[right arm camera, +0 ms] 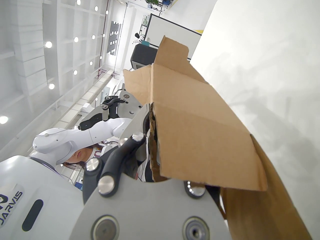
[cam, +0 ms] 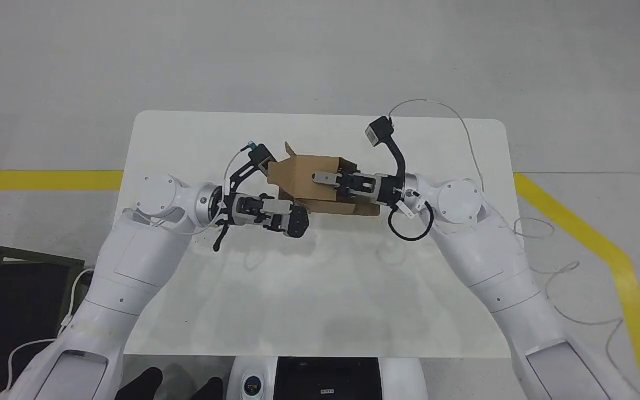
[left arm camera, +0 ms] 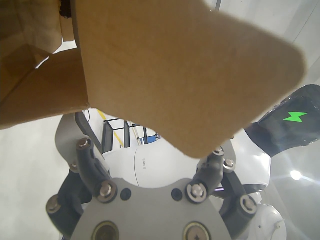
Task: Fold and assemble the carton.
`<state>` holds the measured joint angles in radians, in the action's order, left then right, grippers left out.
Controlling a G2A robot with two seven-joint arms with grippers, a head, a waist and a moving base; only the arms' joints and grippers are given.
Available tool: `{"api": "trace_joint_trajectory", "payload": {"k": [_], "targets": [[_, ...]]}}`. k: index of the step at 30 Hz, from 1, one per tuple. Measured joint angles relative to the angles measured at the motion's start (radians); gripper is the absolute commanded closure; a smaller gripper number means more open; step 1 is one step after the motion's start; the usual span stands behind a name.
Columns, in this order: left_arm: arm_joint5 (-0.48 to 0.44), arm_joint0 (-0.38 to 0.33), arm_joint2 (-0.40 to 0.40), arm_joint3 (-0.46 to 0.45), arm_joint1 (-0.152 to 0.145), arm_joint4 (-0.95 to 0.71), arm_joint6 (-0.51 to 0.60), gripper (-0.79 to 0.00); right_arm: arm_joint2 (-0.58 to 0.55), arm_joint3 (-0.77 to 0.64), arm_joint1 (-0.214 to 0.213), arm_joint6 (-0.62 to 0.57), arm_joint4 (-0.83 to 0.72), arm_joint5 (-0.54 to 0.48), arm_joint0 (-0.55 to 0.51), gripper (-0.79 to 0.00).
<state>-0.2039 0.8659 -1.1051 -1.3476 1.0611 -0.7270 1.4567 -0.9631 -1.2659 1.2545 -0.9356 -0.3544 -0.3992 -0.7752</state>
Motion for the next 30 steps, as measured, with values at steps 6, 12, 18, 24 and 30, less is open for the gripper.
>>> {"api": "trace_joint_trajectory", "payload": {"k": [6,12,18,24,30], "targets": [[-0.006,-0.007,-0.005,0.012,0.001,-0.003,-0.001,-0.785,0.013,0.025,0.009,-0.006,-0.025,-0.011,0.012,0.0],[-0.008,-0.009,-0.008,0.021,0.002,-0.003,0.001,-0.785,0.013,0.039,0.013,-0.013,-0.037,-0.014,0.015,0.0],[-0.009,-0.011,-0.013,0.03,0.002,-0.005,0.003,-0.785,-0.007,0.059,0.011,0.0,-0.033,-0.017,0.012,0.0],[-0.004,-0.014,-0.057,0.05,-0.005,-0.032,0.024,-0.785,-0.064,0.077,-0.007,-0.062,-0.035,0.009,0.007,0.0],[-0.037,-0.021,-0.121,0.105,-0.018,0.001,-0.008,-0.785,-0.112,0.069,-0.025,-0.162,-0.051,0.027,-0.008,0.0]]}}
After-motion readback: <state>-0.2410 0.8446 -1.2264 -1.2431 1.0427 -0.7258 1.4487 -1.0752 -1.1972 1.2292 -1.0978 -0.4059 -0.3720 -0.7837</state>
